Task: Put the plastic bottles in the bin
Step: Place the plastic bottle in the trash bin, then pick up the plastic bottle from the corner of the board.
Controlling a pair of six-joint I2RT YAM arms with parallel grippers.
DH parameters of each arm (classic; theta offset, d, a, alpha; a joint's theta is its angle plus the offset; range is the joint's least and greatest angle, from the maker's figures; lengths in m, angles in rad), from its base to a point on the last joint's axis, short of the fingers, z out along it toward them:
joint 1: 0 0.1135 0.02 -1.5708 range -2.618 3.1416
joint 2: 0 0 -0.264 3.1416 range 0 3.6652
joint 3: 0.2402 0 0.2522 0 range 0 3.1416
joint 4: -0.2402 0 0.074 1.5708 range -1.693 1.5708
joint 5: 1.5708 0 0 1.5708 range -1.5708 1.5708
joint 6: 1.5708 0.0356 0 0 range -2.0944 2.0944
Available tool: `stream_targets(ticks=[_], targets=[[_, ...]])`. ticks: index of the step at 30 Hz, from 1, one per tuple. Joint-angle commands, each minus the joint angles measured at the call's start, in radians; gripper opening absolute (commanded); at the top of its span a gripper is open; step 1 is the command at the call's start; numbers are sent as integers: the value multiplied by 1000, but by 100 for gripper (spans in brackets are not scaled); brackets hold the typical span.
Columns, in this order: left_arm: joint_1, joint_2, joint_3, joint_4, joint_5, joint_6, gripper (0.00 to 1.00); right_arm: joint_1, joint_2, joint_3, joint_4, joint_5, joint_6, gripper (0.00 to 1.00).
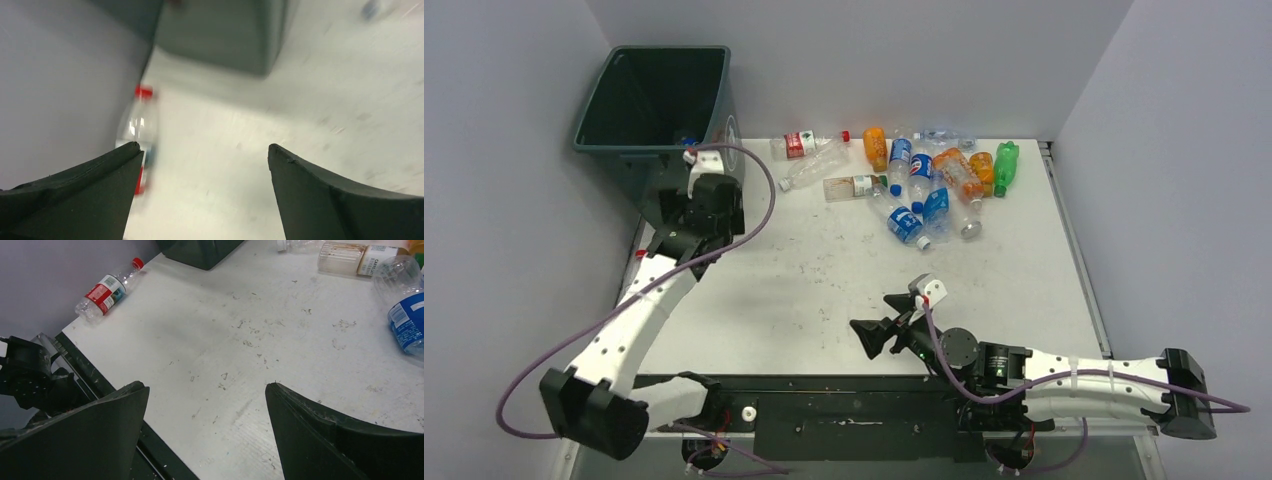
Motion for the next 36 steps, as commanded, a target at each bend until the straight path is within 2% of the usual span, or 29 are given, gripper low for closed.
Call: stream_targets(ticks=[1,7,12,15,18,22,29,36], targets=[[146,52,-162,-175,131,-176,96,-9,34,27,90,-41,8,90],[241,45,-352,-8,38,-73,96,-9,58,13,145,-77,22,90],[331,0,-401,156,46,23,96,-11,54,-19,196,-93,39,90],[405,39,-412,211,73,50,96,-11,40,-21,194,-94,38,90],[418,108,-421,253,41,70,96,-13,14,-26,191,-87,24,90],[441,220,-399,238,-71,90,96,-15,-4,-16,171,-85,10,90],[523,280,-389,204,-92,115,96,-21,-27,-36,167,-89,10,90],[618,345,-386,199,30,87,96,-22,-40,-63,181,-88,19,90]])
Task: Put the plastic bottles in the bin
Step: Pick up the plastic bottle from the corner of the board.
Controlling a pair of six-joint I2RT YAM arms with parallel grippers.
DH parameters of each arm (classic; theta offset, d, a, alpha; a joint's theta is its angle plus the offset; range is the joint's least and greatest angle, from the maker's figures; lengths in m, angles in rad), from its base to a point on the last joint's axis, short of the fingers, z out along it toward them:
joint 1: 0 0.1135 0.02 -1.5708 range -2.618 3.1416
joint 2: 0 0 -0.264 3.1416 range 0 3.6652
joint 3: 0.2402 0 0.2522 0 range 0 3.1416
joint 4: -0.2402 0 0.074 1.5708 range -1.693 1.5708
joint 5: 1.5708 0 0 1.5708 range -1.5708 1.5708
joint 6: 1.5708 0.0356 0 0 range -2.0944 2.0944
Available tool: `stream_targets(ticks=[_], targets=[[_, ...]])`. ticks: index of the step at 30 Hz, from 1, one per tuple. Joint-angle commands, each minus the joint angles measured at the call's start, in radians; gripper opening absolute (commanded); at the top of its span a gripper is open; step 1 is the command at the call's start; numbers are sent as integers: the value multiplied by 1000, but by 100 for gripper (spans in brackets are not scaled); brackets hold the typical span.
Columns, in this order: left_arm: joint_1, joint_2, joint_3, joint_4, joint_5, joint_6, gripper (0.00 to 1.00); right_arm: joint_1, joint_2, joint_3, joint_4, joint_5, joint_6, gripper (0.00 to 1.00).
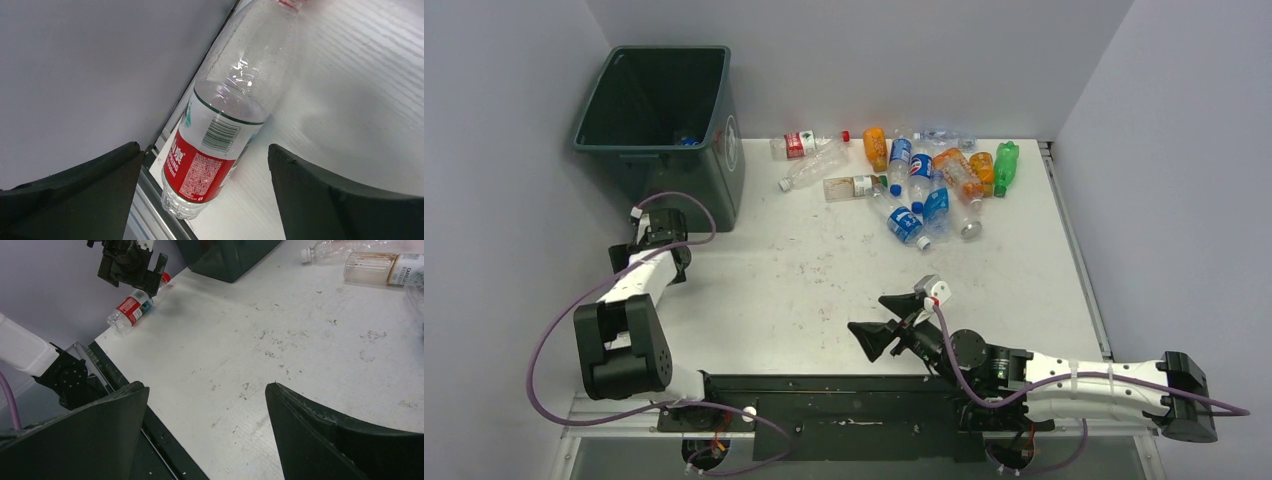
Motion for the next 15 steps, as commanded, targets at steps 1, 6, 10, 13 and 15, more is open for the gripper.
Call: stream_targets(ticks=[1,6,10,13,15], targets=[[35,71,27,21,65,-14,96,-9,-30,-23,44,-2,5,90],[58,142,43,38,100,-33,98,-21,-46,-40,37,13,5,90],[67,199,61,19,143,-35,90,-35,-24,-32,34,4,1,90],[71,214,74,6,183,-35,82,-41,-20,-32,32,-1,1,90],[72,223,79,0,197,-34,74,-45,-23,-37,31,-5,7,90]])
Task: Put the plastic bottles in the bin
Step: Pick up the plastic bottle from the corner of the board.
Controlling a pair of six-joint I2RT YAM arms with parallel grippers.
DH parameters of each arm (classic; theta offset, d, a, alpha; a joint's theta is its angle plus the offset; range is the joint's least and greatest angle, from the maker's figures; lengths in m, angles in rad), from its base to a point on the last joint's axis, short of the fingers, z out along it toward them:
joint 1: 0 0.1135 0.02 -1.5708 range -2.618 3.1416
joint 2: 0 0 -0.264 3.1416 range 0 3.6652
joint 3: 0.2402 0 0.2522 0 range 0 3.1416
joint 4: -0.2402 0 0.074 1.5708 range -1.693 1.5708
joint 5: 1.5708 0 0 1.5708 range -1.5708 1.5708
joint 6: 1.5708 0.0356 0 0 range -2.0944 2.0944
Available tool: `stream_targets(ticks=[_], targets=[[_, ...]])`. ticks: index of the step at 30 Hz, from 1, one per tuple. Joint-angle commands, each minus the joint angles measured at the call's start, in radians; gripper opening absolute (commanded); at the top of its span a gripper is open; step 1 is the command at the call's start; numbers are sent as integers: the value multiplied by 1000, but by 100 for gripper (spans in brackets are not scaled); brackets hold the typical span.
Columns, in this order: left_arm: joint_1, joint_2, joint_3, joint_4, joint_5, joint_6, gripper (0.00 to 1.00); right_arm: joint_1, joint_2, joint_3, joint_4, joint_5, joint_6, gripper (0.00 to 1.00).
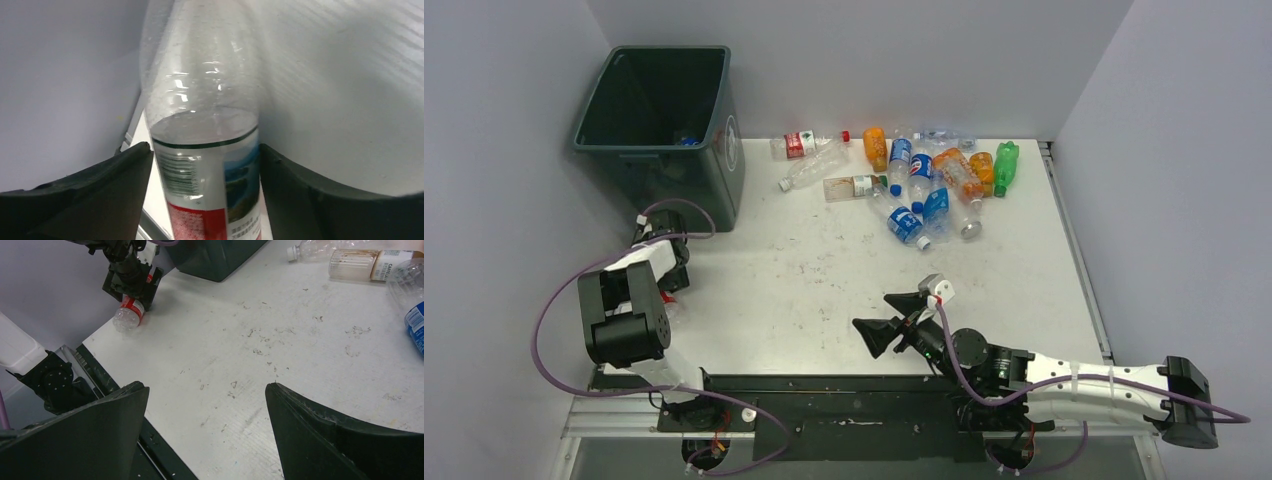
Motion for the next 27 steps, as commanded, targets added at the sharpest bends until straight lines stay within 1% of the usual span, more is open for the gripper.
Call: stream_targets(ticks=[1,4,5,6,8,9,13,14,16,18,20,21,22,24,26,27], targets=[[8,23,35,-3,80,-18,67,-13,-3,-4,30,-8,10,90],[8,1,25,-3,85,-27,39,-14,-8,-4,22,-10,16,90],[8,-14,18,-4,88,-34,32,-14,-9,-3,21,-11,15,90],[8,-35,11,-3,94,-47,28,-14,-9,-2,22,-12,14,90],[4,-92,0,-6,118,-69,22,-15,-8,2,21,-14,9,90],[0,-129,-4,-8,125,-82,21,-17,-5,3,22,-16,7,90],[-29,-335,-12,-30,107,-142,15,-18,17,24,24,-32,-4,90],[-33,-402,-10,-32,104,-158,12,-19,23,33,24,-41,-6,90],[-34,-540,-6,-27,104,-179,1,-19,29,50,22,-63,-6,90],[-53,-659,31,-63,72,-224,0,-18,30,68,13,-78,-8,90],[-97,-741,74,-130,19,-316,0,-17,26,77,8,-83,-10,90],[-131,-791,81,-126,27,-343,0,-18,25,80,6,-85,-12,90],[-165,-867,76,-93,38,-350,0,-18,25,87,2,-86,-15,89],[-233,-963,72,-32,60,-377,0,-19,25,112,-28,-82,-28,90],[-297,-1048,104,10,119,-428,0,-17,22,143,-61,-76,-45,90],[-314,-1061,129,25,161,-460,0,-18,20,154,-73,-72,-51,90]])
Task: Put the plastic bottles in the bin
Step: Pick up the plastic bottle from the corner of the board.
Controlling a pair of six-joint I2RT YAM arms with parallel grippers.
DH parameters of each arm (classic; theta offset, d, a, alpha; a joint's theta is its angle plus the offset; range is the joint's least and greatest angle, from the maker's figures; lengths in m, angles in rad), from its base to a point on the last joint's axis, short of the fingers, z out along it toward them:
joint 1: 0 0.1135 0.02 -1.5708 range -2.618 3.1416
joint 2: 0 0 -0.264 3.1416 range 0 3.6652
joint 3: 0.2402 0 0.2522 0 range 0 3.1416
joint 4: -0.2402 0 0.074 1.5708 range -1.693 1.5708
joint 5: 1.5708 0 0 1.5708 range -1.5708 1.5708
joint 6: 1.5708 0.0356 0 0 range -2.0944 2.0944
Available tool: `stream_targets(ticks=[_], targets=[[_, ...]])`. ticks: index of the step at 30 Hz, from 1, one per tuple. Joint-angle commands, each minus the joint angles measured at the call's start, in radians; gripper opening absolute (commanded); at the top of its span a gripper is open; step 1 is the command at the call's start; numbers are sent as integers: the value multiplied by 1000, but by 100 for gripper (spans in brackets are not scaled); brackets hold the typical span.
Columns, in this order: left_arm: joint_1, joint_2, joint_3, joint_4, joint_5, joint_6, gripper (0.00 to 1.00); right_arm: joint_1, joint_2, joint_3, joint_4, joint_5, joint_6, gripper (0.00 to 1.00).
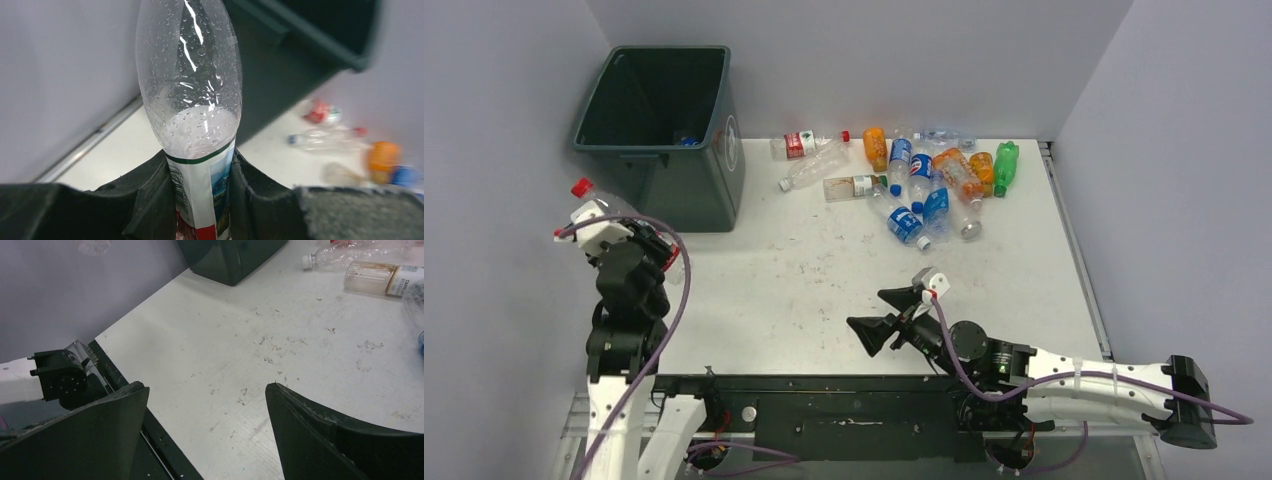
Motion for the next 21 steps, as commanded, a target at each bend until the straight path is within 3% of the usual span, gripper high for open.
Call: stream_targets(ticks=[1,6,8,12,13,15,18,21], targets=[[-89,-101,111,105,150,-164,0,-5,-10,92,-37,2,-38,90],[-111,10,191,280,598,-271,0,-8,35,165,-74,-20,-77,90],[-168,84,191,371,753,-295,0,-13,61,188,-68,-47,-90,90],[-415,201,195,515,824,-102,0,-39,109,225,-39,-120,-109,90],[-480,228,192,552,905,-22,0,-41,122,232,-38,-112,-120,90],[-512,262,151,632,1014,76,0,-40,129,225,-7,-89,-123,90],[-512,260,-13,961,1109,27,0,-47,113,198,53,-95,-136,90],[-508,272,-145,1172,1182,-49,0,-51,107,168,133,-138,-160,90]])
